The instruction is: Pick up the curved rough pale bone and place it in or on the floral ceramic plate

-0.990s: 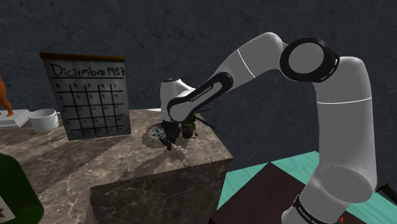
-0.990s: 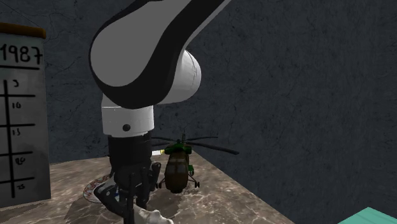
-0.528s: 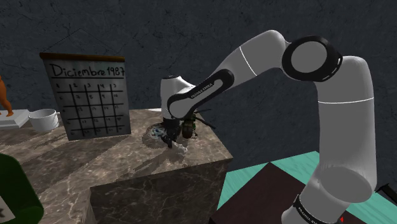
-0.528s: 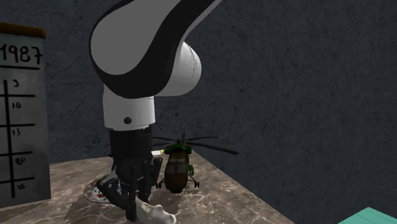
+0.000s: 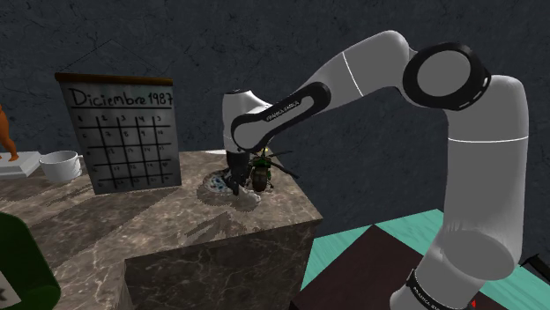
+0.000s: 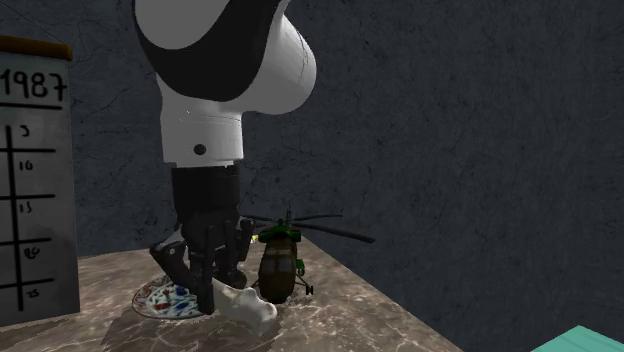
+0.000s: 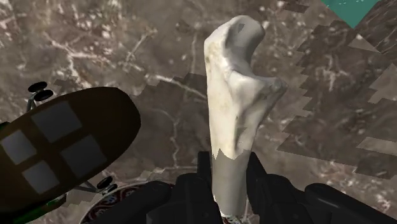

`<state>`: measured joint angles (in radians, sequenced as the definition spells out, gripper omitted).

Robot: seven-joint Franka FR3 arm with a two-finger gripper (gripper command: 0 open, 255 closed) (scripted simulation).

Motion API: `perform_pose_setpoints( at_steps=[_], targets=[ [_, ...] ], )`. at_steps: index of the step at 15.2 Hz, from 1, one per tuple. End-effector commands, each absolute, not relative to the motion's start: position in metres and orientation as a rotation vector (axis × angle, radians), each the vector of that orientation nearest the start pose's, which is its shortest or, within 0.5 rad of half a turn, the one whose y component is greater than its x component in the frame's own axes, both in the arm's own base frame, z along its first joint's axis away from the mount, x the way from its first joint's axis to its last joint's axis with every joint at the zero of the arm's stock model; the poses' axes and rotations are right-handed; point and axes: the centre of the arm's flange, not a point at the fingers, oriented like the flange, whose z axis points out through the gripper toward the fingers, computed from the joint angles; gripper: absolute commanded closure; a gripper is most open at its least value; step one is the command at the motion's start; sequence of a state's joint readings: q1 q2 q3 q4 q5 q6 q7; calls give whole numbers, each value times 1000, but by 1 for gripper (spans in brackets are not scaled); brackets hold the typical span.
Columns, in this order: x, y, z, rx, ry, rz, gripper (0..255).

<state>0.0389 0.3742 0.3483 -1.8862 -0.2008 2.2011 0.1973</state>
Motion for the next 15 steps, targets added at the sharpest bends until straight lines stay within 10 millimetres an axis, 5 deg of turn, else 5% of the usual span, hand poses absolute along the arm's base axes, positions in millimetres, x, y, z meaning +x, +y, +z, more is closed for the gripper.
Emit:
perform_pose_setpoints(
  at_steps=[1, 6, 15],
  targets=[
    [584, 218, 327, -3150, -462, 32, 255],
    [584, 218, 353, -3150, -462, 32, 255],
    [702, 210, 353, -3150, -462, 32, 255]
  ],
)
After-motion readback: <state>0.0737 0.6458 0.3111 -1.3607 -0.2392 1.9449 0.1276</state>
